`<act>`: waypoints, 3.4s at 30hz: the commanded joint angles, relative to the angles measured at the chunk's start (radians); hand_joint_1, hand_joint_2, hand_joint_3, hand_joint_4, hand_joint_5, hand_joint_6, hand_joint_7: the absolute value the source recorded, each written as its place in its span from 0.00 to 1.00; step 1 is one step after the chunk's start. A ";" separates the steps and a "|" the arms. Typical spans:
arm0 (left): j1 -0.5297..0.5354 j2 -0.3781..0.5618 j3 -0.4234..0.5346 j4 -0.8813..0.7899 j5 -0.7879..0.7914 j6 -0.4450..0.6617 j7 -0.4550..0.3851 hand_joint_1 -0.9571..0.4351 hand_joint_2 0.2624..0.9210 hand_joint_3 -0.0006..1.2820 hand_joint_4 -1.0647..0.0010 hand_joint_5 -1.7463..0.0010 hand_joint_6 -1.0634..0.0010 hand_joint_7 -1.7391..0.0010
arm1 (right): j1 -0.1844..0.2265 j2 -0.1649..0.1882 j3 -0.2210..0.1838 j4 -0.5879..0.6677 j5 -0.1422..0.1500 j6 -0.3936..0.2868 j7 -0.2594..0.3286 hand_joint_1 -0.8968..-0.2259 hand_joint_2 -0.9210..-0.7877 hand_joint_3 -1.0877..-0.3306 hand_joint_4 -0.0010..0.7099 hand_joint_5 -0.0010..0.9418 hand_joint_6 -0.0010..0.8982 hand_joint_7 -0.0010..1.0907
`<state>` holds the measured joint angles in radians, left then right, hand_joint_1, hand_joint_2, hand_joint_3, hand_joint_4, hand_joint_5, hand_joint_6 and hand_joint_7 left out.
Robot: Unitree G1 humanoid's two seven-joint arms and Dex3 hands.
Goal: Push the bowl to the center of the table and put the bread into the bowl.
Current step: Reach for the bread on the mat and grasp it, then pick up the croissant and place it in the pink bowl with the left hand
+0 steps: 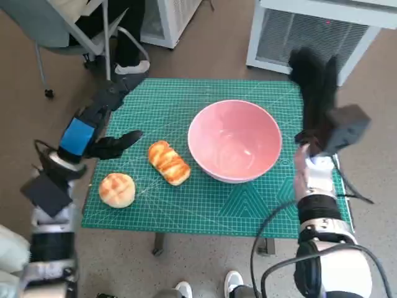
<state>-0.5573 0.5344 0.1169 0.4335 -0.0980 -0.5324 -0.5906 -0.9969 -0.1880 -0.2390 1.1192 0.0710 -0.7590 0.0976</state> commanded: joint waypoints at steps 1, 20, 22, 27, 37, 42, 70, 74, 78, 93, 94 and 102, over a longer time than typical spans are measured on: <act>-0.070 0.075 -0.054 0.076 0.047 -0.019 -0.098 0.25 1.00 0.26 0.66 0.99 0.76 0.76 | 0.071 -0.006 0.031 -0.141 0.025 -0.124 0.103 0.48 0.00 0.35 0.35 0.01 0.15 0.33; -0.310 0.097 -0.292 0.438 0.284 -0.096 -0.245 0.46 0.91 0.00 0.54 1.00 0.54 0.89 | 0.266 -0.039 0.105 -0.625 0.114 -0.162 0.277 0.45 0.00 0.44 0.41 0.01 0.10 0.48; -0.333 0.090 -0.317 0.471 0.323 -0.109 -0.224 0.48 0.88 0.00 0.54 1.00 0.52 0.91 | 0.277 -0.041 0.104 -0.646 0.096 -0.155 0.264 0.45 0.00 0.44 0.42 0.01 0.10 0.48; -0.394 0.061 -0.392 0.549 0.438 -0.113 -0.153 0.49 0.83 0.00 0.54 1.00 0.49 0.92 | 0.296 -0.043 0.109 -0.674 0.080 -0.146 0.250 0.45 0.00 0.44 0.41 0.01 0.09 0.49; -0.485 0.002 -0.513 0.647 0.603 -0.062 -0.065 0.50 0.81 0.00 0.55 1.00 0.48 0.94 | 0.309 -0.044 0.113 -0.682 0.084 -0.140 0.249 0.45 0.00 0.44 0.40 0.01 0.07 0.50; -0.516 -0.029 -0.563 0.676 0.665 0.000 -0.042 0.50 0.81 0.00 0.57 1.00 0.49 0.95 | 0.315 -0.043 0.114 -0.686 0.082 -0.141 0.247 0.45 0.00 0.44 0.40 0.01 0.06 0.51; -0.545 -0.087 -0.678 0.733 0.761 0.102 -0.061 0.68 0.98 0.03 0.34 0.39 0.37 0.38 | 0.347 -0.042 0.123 -0.732 0.085 -0.119 0.232 0.47 0.00 0.44 0.41 0.01 0.05 0.54; -0.560 -0.060 -0.660 0.721 0.748 0.100 -0.066 0.69 0.99 0.02 0.33 0.37 0.33 0.37 | 0.350 -0.041 0.122 -0.734 0.083 -0.119 0.230 0.47 0.00 0.44 0.41 0.01 0.05 0.54; -0.585 -0.034 -0.629 0.705 0.725 0.114 -0.077 0.69 0.99 0.02 0.33 0.37 0.32 0.36 | 0.354 -0.040 0.121 -0.734 0.078 -0.121 0.224 0.47 0.00 0.43 0.41 0.01 0.04 0.54; -0.705 0.083 -0.343 0.553 0.425 0.058 -0.156 0.69 0.98 0.01 0.30 0.38 0.30 0.38 | 0.368 -0.050 0.118 -0.750 0.082 -0.119 0.216 0.47 0.00 0.42 0.41 0.00 0.03 0.55; -0.708 0.082 -0.330 0.541 0.409 0.057 -0.156 0.69 0.97 0.01 0.29 0.40 0.30 0.37 | 0.368 -0.051 0.117 -0.749 0.083 -0.119 0.217 0.47 0.00 0.42 0.41 0.00 0.03 0.55; -0.695 0.014 -0.278 0.380 0.316 0.051 -0.108 0.69 0.97 0.01 0.25 0.45 0.31 0.35 | 0.360 -0.052 0.116 -0.743 0.084 -0.115 0.216 0.48 0.00 0.40 0.41 0.00 0.02 0.55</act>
<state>-1.2617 0.5963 -0.1624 0.8717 0.2405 -0.4736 -0.7130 -0.6513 -0.2323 -0.1196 0.3691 0.1539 -0.8846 0.3172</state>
